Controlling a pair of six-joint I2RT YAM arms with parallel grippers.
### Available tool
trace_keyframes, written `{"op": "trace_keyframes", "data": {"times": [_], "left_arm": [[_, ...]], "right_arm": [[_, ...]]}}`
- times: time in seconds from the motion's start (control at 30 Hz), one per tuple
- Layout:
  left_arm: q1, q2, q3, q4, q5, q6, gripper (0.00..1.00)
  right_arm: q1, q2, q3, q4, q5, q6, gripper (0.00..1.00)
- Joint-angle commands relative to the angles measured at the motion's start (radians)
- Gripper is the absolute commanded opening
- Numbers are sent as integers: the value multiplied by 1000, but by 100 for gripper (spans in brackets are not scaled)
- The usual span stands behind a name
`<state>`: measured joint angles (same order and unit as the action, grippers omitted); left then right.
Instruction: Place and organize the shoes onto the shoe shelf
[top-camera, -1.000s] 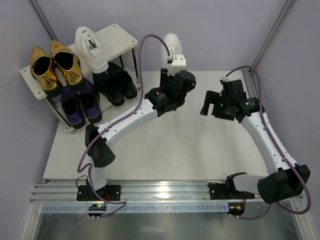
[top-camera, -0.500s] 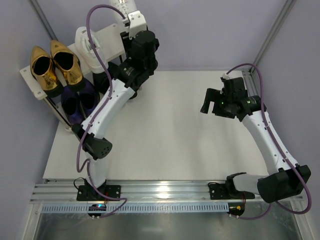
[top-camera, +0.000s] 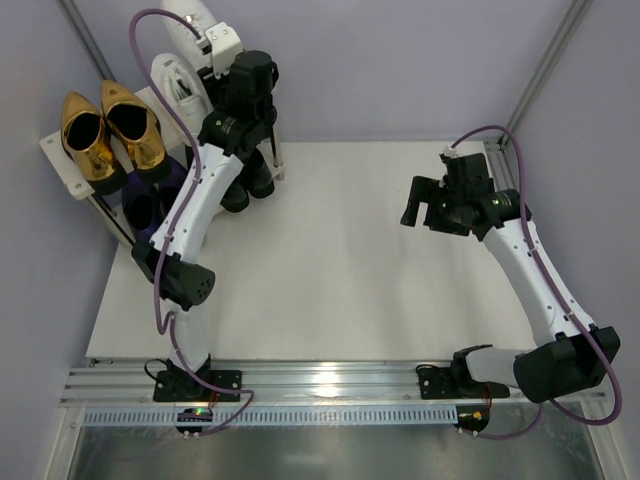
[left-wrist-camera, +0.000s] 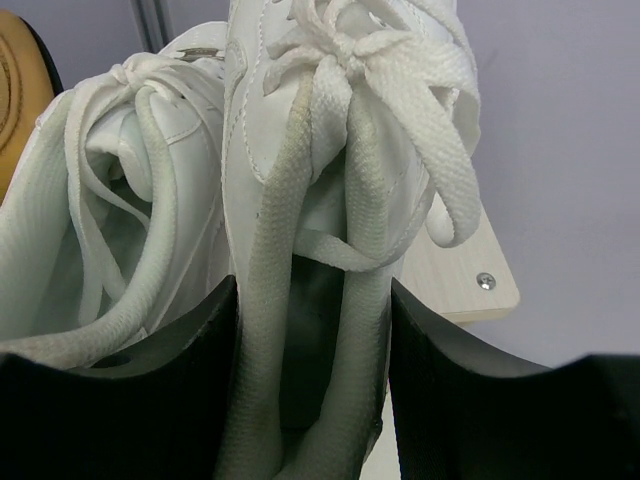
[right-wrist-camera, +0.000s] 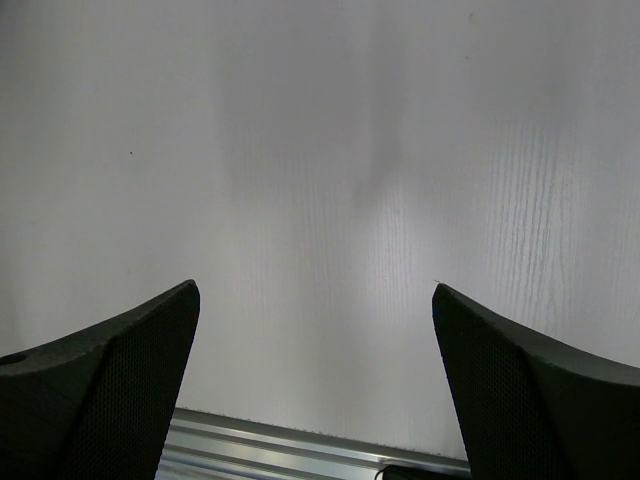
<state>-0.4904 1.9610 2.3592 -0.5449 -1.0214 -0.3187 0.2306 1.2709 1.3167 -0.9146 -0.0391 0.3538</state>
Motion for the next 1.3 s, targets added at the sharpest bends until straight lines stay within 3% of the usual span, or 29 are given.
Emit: {"op": "trace_keyframes", "data": {"times": [0.0, 0.3, 0.33, 0.4, 0.43, 0.5, 0.53, 0.6, 0.67, 0.73, 0.97, 1.27], "left_arm": [[18, -47, 18, 46, 14, -80, 0], [23, -65, -32, 17, 35, -134, 1], [24, -68, -31, 17, 34, -134, 14], [24, -70, -32, 29, 30, -131, 28], [26, -74, -31, 37, 30, -126, 41], [24, -79, -31, 51, 30, -105, 54], [26, -85, -31, 69, 30, -96, 65], [26, -96, -32, 89, 32, -65, 74], [24, -108, -31, 117, 44, -48, 91], [26, -116, -32, 144, 47, -13, 99], [26, -143, -31, 217, 73, 58, 100], [21, -275, -84, 237, 358, 5, 100]], "right_arm": [[-7, 8, 42, 2, 4, -13, 98], [-5, 5, 27, 14, -12, -12, 98], [-5, 4, 26, 16, -13, -12, 98], [-7, 4, 21, 19, -16, -12, 98], [-7, 2, 19, 20, -18, -12, 98], [-7, 4, 16, 25, -19, -12, 98], [-5, 2, 15, 25, -24, -13, 98], [-5, 2, 10, 29, -28, -12, 98], [-7, 4, 9, 36, -36, -12, 98], [-5, 8, 4, 39, -41, -10, 98], [-5, 4, 0, 48, -47, -10, 98], [-5, -39, -4, 118, -103, -32, 98]]}}
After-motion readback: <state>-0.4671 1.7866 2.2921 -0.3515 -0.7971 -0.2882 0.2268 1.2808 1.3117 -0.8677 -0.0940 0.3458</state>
